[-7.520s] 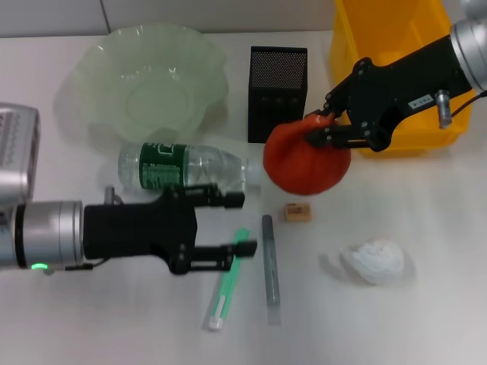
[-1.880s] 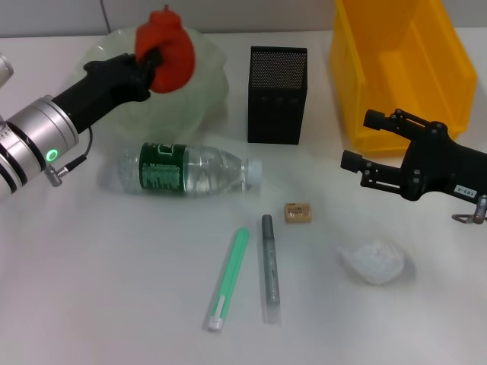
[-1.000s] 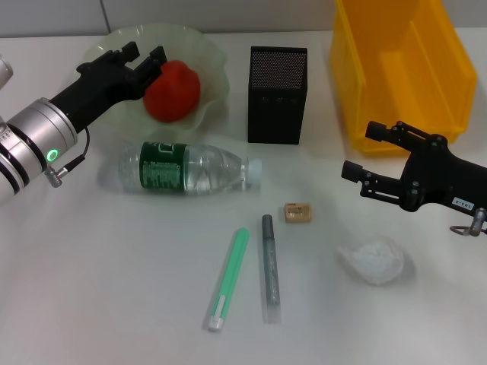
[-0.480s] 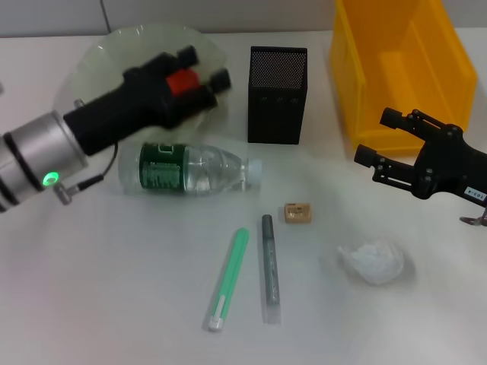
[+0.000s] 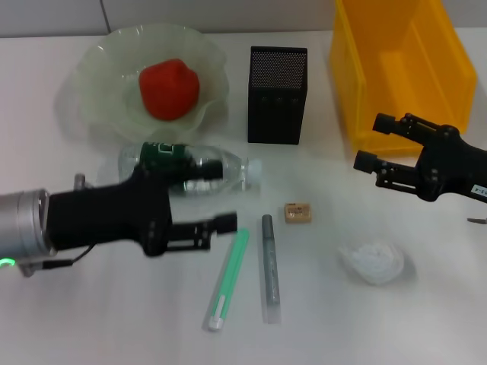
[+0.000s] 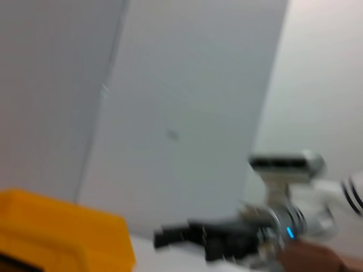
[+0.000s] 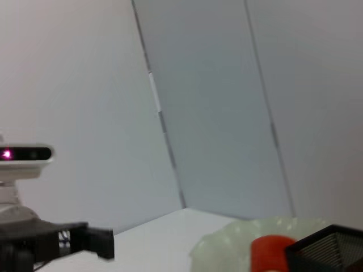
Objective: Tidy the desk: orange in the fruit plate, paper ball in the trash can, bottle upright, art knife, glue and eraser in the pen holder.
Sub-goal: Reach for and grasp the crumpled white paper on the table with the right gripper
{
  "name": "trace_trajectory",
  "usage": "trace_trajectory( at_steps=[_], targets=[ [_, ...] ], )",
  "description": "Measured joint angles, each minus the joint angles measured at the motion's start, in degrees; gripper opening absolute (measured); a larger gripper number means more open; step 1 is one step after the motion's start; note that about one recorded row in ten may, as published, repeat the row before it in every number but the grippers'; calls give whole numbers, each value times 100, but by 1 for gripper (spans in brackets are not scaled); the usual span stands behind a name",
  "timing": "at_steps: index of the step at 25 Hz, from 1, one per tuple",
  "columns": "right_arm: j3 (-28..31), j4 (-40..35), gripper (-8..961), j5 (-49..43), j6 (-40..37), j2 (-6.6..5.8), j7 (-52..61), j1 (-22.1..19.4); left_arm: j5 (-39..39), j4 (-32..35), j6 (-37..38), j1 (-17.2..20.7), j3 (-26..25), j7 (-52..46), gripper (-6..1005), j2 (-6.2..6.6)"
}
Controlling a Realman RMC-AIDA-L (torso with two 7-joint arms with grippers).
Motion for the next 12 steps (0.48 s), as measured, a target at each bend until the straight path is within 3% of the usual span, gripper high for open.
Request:
trace_trajectory(
  at_steps=[5, 12],
  targets=[
    [-50, -28, 809, -219, -183, -126, 284, 116, 447, 37, 23, 24, -7, -5, 814, 75],
    [-65, -422, 807, -620, -521, -231, 859, 179, 470, 37, 42, 67, 15, 40, 815, 116]
  ],
)
